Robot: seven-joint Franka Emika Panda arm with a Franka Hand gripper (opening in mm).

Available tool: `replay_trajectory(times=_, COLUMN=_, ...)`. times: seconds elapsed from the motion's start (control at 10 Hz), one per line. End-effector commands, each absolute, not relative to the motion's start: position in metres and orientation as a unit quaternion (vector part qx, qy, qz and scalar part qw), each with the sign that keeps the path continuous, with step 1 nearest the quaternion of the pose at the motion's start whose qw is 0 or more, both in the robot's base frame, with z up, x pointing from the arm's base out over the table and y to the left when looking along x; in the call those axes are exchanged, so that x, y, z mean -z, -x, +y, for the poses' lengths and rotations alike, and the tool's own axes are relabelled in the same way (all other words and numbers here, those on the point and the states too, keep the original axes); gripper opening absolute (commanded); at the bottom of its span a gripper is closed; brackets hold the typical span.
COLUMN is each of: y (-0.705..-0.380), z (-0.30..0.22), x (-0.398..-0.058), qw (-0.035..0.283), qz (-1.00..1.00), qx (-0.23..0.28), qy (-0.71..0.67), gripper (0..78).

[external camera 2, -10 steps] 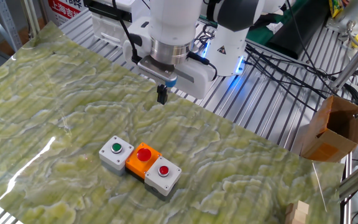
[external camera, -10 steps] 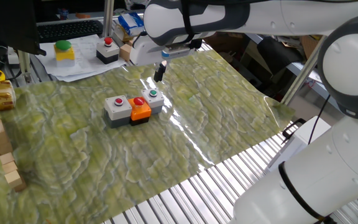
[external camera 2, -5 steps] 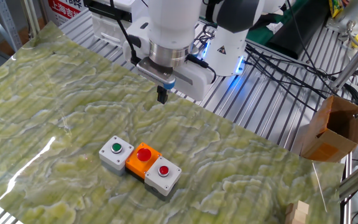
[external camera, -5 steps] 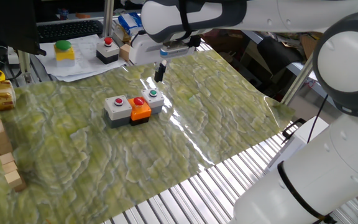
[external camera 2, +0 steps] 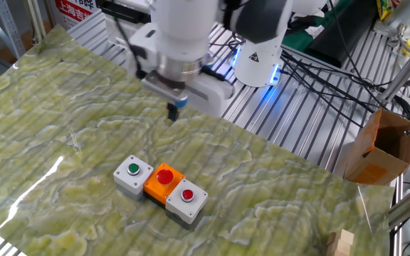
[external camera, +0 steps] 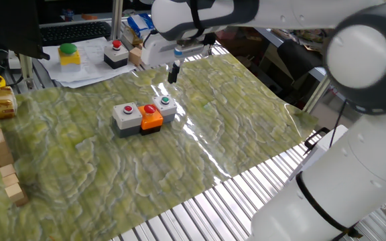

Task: Press three buttons from left to right in sequence

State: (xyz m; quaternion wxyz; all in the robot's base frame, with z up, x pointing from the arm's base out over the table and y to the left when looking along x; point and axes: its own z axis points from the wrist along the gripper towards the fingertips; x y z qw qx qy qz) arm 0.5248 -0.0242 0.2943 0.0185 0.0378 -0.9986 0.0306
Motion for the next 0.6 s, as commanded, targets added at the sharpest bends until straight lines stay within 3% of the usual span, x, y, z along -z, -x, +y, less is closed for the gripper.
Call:
replay_trajectory(times=0.1, y=-0.574, z=-0.068, x=-0.270, qw=0.027, qz=-0.994, qx=-0.068, qy=-0.087, gripper=0.0)
replay_trajectory(times=0.3, y=-0.589, z=-0.081, x=-0.244, qw=0.023, qz=-0.988, qx=-0.102, qy=-0.110, gripper=0.0)
replay_trajectory(times=0.6, y=-0.604, z=-0.078, x=-0.221, qw=0.015, qz=-0.990, qx=-0.099, qy=-0.102, gripper=0.0)
